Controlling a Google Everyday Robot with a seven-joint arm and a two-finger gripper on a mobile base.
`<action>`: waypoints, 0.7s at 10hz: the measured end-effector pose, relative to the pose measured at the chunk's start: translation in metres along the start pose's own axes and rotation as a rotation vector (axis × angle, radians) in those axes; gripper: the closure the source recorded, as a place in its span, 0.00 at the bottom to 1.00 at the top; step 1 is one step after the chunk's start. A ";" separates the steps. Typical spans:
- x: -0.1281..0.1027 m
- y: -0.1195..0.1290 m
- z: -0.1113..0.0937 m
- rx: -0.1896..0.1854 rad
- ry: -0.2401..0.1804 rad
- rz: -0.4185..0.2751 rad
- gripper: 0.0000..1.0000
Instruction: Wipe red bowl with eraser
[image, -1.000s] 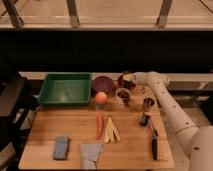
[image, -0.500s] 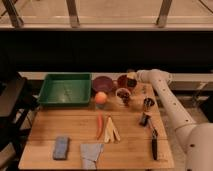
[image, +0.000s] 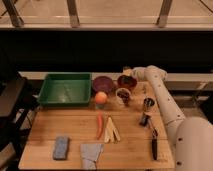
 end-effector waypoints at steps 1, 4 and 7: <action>0.002 0.005 -0.001 -0.011 0.002 0.001 0.81; 0.015 0.009 -0.015 -0.019 0.014 0.022 0.81; 0.022 -0.004 -0.031 0.012 0.031 0.044 0.81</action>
